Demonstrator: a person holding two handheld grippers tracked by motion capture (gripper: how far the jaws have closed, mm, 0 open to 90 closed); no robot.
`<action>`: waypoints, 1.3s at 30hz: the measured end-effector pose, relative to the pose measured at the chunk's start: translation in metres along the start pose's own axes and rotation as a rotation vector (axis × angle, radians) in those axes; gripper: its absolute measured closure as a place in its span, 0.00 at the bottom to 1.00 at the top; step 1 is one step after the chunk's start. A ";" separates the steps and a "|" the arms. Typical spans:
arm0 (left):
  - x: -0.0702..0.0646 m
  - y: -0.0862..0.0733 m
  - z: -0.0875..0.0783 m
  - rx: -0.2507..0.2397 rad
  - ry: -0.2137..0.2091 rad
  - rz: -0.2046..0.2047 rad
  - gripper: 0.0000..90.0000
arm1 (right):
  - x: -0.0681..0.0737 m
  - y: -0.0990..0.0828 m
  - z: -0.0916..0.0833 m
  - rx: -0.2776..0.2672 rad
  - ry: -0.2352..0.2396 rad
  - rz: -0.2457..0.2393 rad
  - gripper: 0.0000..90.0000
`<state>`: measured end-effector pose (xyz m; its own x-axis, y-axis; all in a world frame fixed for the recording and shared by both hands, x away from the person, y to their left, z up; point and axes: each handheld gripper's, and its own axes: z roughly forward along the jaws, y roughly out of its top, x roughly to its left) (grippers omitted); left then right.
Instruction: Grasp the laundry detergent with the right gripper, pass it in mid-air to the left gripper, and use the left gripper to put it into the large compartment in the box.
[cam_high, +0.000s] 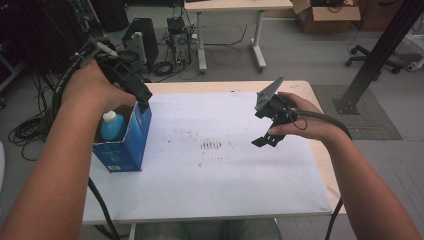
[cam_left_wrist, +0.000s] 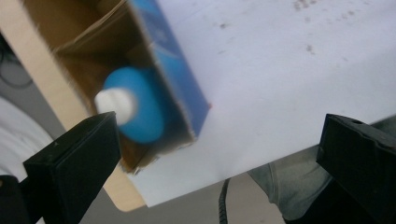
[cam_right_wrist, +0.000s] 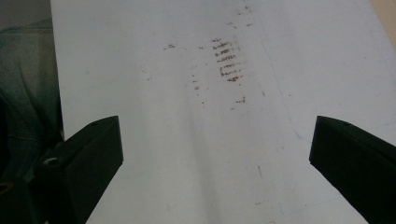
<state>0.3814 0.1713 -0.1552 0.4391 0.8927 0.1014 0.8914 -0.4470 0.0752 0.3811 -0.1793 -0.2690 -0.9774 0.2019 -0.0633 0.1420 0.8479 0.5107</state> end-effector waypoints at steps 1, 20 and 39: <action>-0.006 0.002 -0.002 -0.002 -0.001 0.025 0.00 | 0.000 0.001 -0.001 0.004 -0.002 -0.004 0.03; -0.089 0.027 0.020 0.040 -0.053 0.439 0.00 | 0.011 0.015 -0.008 0.110 0.013 -0.072 0.03; -0.119 0.029 0.057 0.102 -0.052 0.735 0.00 | 0.004 0.015 0.001 0.250 0.076 -0.081 0.04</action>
<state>0.3614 0.0553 -0.2215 0.9288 0.3682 0.0423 0.3705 -0.9248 -0.0868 0.3795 -0.1655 -0.2622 -0.9948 0.0990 -0.0255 0.0881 0.9564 0.2786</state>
